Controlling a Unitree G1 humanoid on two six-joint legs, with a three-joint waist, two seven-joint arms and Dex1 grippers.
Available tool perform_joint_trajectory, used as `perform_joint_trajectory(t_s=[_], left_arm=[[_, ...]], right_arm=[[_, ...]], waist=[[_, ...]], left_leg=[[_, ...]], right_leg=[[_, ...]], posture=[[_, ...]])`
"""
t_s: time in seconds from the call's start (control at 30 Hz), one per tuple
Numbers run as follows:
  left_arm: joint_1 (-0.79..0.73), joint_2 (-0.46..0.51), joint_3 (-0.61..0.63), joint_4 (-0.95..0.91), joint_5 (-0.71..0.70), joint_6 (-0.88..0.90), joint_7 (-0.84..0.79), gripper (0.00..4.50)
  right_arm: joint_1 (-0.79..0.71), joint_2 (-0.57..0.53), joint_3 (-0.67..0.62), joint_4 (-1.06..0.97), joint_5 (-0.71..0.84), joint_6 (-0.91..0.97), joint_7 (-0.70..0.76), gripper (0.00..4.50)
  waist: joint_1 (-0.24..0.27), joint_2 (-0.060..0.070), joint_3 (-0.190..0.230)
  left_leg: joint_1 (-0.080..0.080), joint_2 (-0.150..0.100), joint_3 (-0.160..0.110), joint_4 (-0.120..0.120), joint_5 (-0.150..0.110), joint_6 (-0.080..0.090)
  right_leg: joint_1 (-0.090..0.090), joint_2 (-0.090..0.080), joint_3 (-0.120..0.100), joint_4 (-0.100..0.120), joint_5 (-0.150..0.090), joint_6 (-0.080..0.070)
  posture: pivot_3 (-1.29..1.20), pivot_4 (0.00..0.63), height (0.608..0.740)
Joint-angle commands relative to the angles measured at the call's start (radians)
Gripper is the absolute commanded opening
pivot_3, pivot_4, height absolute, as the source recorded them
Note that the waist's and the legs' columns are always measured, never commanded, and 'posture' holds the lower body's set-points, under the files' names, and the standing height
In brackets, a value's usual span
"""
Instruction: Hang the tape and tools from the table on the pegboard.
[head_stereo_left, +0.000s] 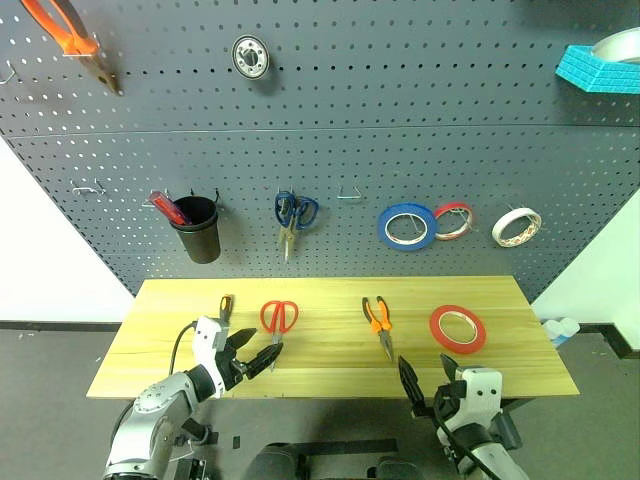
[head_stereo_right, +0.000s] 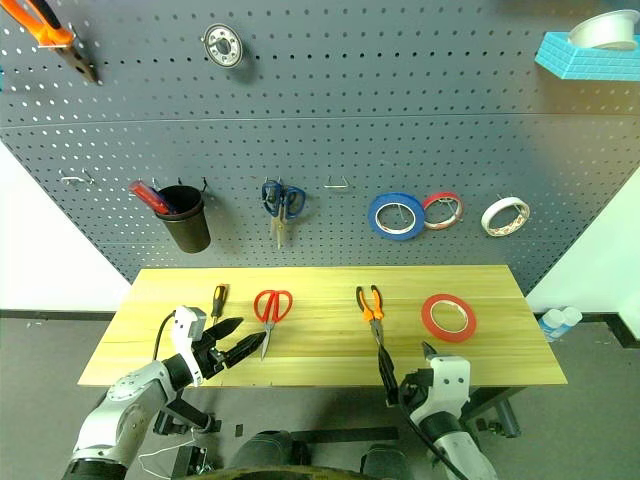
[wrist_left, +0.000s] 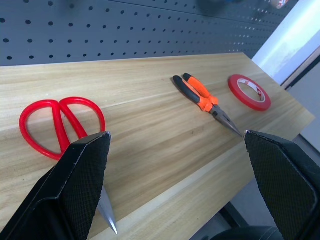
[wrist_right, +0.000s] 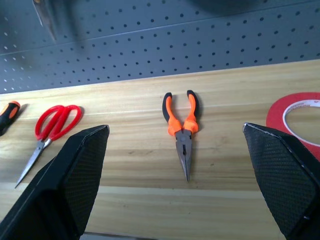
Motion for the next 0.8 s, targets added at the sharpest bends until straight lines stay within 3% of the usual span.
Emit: perform_joint_trajectory(t_s=[0.03, 0.8], left_arm=[[-0.022, 0.003, 0.003, -0.010, -0.007, -0.005, -0.006, 4.46], [-0.016, 0.006, -0.001, -0.016, -0.006, 0.002, -0.001, 4.46]], right_arm=[[-0.012, 0.004, -0.005, -0.013, 0.008, -0.022, 0.004, 4.50], [0.012, -0.015, -0.009, -0.034, 0.015, -0.008, 0.016, 4.50]], waist=[[0.000, 0.000, 0.000], [0.000, 0.000, 0.000]], left_leg=[[0.000, 0.000, 0.000, 0.000, 0.000, 0.000], [0.000, 0.000, 0.000, 0.000, 0.000, 0.000]], right_leg=[[0.000, 0.000, 0.000, 0.000, 0.000, 0.000], [0.000, 0.000, 0.000, 0.000, 0.000, 0.000]], posture=[[0.03, 0.000, 0.740], [0.03, 0.000, 0.740]])
